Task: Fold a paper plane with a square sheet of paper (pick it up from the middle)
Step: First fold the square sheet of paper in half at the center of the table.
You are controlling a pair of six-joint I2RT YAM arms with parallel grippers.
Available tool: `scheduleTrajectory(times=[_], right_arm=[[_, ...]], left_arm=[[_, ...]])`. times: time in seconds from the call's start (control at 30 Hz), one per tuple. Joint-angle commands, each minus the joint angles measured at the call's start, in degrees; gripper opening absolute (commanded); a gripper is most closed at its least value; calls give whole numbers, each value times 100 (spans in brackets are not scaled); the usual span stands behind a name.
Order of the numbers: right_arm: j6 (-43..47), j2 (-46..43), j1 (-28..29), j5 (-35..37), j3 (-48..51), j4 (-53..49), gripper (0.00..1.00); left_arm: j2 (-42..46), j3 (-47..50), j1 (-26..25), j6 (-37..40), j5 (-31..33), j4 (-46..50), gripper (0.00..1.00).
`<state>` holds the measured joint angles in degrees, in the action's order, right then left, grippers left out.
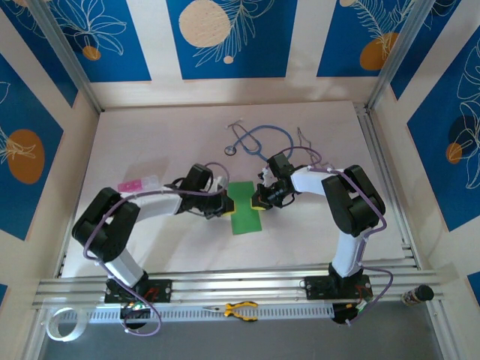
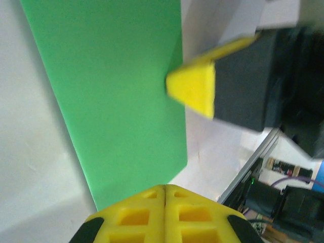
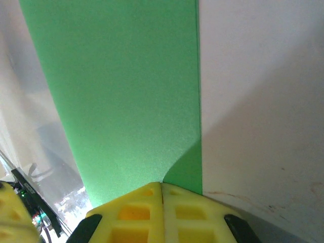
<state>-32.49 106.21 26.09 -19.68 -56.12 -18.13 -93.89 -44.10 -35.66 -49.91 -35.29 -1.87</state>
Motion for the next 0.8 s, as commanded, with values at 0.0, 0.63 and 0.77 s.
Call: scheduleTrajectory(times=[0.0,0.63,0.77], right_arm=[[-86,308,-78,1059,338,-604,0],[-126,462,-60,1026,401,-498,0],[-117,456,-52,1043,408,-504,0]], left_arm=[[239,319,-175,-200,111,-420,1],[-509,670,-662,-370,293,-1171,2],[-509,1017,-702,-335,380,-1204,2]])
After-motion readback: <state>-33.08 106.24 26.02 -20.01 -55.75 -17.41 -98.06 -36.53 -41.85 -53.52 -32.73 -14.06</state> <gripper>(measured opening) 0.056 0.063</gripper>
